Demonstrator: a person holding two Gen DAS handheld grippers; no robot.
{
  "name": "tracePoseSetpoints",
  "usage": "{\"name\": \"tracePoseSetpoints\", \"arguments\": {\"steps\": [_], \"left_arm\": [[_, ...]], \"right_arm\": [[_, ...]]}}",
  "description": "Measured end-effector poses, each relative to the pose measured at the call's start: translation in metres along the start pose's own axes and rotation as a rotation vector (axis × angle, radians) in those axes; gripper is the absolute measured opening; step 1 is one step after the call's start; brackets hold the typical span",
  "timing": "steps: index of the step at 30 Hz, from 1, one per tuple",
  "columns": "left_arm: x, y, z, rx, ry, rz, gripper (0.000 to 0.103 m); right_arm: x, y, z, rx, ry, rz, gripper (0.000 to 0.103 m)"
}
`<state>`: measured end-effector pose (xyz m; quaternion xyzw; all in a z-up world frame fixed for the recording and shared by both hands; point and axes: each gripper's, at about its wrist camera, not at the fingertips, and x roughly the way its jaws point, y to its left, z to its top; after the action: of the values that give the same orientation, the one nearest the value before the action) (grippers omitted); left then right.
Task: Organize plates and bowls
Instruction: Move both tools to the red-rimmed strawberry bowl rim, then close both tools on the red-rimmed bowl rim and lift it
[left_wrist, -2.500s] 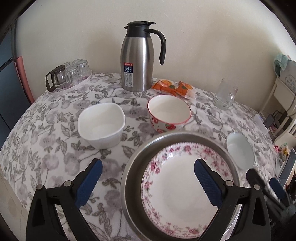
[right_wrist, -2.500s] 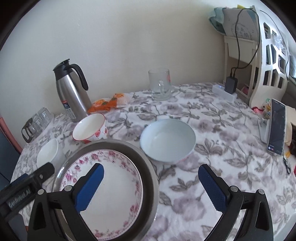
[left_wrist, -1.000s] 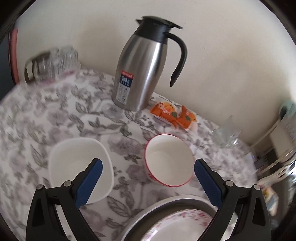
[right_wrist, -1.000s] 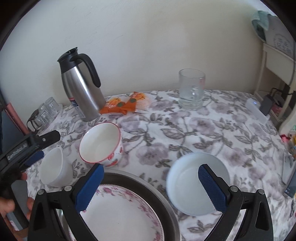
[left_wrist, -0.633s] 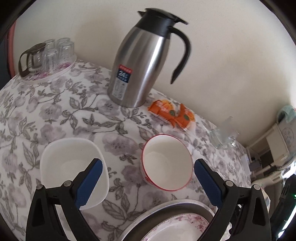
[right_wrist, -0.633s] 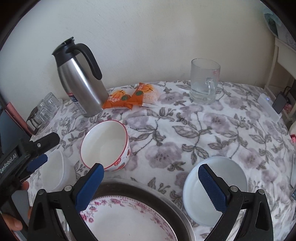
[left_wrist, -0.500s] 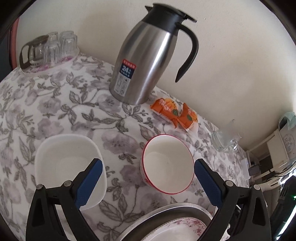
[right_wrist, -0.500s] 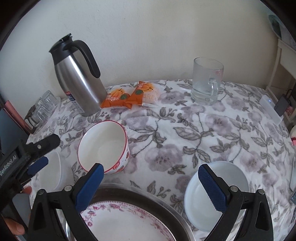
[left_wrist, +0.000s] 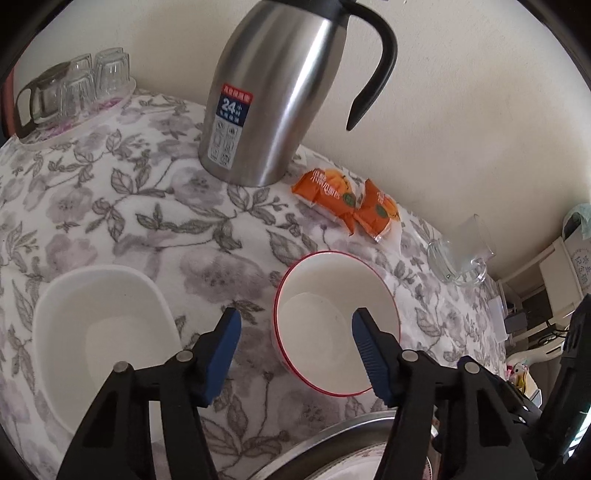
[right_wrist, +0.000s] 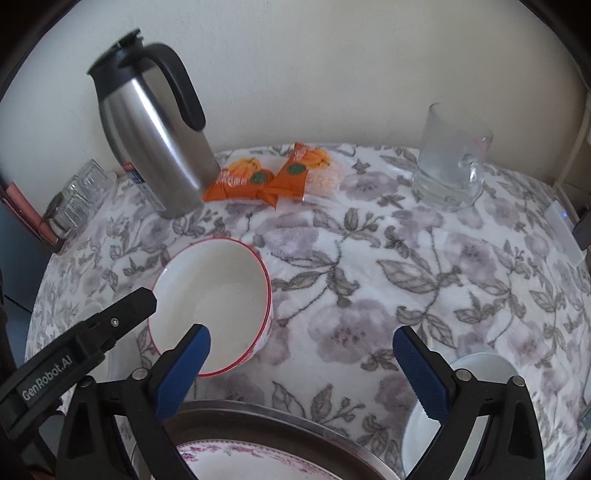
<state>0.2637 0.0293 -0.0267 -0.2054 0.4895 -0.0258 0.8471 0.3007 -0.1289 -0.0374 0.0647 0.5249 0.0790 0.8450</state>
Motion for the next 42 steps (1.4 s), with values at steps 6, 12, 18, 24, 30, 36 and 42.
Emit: {"name": "tracePoseSetpoints", "arguments": {"steps": [6,12,18,24,30,36,42], "left_arm": [[0.008,0.002,0.000,0.009,0.015,0.003,0.056],[0.016,0.008,-0.001,-0.005,0.031,0.005,0.047],[0.022,0.009,-0.002,-0.008,0.039,0.005,0.041],[0.029,0.005,-0.004,0.014,0.049,0.014,0.027],[0.037,0.001,-0.007,0.039,0.054,0.036,0.021],[0.038,0.004,-0.007,0.034,0.046,0.044,0.014],[0.036,0.007,-0.007,0.017,0.051,0.019,0.014]], "right_arm": [[0.012,0.006,0.001,-0.006,0.013,-0.014,0.083],[0.021,0.009,0.002,-0.007,0.025,-0.008,0.069],[0.028,0.011,0.002,-0.004,0.041,-0.006,0.050],[0.034,0.015,0.002,-0.004,0.053,0.019,0.039],[0.039,0.019,0.001,0.002,0.055,0.042,0.024],[0.038,0.025,0.001,-0.019,0.048,0.036,0.017],[0.034,0.025,0.000,-0.028,0.039,0.030,0.017]]}}
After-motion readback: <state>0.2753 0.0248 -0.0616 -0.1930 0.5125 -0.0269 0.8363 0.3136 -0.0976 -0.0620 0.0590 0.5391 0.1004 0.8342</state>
